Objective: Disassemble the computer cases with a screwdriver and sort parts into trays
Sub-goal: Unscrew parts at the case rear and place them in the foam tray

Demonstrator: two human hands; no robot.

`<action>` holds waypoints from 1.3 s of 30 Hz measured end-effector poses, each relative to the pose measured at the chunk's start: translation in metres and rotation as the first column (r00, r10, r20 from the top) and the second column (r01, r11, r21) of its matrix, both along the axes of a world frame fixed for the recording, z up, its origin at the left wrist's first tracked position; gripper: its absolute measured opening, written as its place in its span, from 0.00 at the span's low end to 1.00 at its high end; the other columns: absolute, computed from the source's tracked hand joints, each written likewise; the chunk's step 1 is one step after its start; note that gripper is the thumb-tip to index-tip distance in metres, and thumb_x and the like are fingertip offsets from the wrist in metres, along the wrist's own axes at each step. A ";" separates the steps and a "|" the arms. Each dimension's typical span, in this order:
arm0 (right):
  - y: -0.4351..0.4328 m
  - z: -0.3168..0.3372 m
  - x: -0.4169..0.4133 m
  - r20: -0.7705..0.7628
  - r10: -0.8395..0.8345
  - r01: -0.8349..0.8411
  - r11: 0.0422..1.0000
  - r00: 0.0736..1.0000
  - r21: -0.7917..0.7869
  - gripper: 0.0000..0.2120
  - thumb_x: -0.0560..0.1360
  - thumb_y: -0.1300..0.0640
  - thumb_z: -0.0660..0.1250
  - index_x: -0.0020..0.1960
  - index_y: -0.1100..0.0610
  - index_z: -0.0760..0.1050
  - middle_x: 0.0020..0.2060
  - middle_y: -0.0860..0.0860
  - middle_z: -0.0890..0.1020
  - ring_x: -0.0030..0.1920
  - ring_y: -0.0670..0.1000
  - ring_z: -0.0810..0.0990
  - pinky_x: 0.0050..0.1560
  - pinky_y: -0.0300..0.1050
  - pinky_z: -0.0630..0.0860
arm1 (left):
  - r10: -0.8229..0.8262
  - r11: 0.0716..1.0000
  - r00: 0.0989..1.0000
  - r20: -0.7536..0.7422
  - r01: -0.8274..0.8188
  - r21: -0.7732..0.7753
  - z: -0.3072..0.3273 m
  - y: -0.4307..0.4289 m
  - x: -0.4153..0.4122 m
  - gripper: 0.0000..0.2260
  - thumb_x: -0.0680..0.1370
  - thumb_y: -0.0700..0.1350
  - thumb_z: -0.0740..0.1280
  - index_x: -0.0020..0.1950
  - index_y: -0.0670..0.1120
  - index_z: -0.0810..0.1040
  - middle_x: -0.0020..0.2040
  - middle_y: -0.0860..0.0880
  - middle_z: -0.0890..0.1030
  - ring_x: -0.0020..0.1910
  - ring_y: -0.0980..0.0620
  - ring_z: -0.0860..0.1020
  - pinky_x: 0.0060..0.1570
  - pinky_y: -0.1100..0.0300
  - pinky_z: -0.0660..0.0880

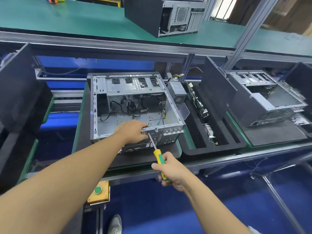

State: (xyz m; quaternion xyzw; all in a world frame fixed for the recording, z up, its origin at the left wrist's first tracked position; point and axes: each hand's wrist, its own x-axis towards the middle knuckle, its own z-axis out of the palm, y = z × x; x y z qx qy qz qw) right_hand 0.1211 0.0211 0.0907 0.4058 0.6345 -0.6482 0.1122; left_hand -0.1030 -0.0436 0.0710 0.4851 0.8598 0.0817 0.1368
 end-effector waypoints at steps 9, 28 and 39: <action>0.001 -0.008 0.003 -0.080 -0.054 0.052 0.998 0.995 -0.021 0.07 0.76 0.59 0.67 0.50 0.57 0.70 0.50 0.62 0.83 0.38 0.52 0.78 0.34 0.46 0.78 | -0.009 1.000 1.000 -0.021 0.010 0.013 -0.001 0.000 0.000 0.13 0.75 0.61 0.65 0.56 0.59 0.75 0.49 0.51 0.81 0.52 0.43 0.79 0.44 0.53 0.74; -0.009 -0.011 0.006 -0.162 -0.152 0.137 0.986 0.975 -0.099 0.09 0.80 0.54 0.67 0.55 0.57 0.71 0.47 0.54 0.76 0.35 0.50 0.82 0.34 0.48 0.82 | -0.253 0.847 0.922 -0.294 0.358 0.394 -0.002 -0.024 0.012 0.09 0.79 0.45 0.67 0.57 0.57 0.75 0.61 0.56 0.75 0.40 0.48 0.79 0.29 0.54 0.76; -0.011 -0.004 0.002 -0.090 -0.152 0.133 0.973 0.984 -0.189 0.14 0.83 0.56 0.56 0.58 0.62 0.76 0.40 0.56 0.84 0.32 0.50 0.76 0.33 0.45 0.77 | -0.230 0.850 0.922 -0.313 0.346 0.397 0.010 -0.025 0.018 0.10 0.73 0.42 0.77 0.52 0.52 0.85 0.55 0.51 0.82 0.38 0.46 0.82 0.26 0.57 0.74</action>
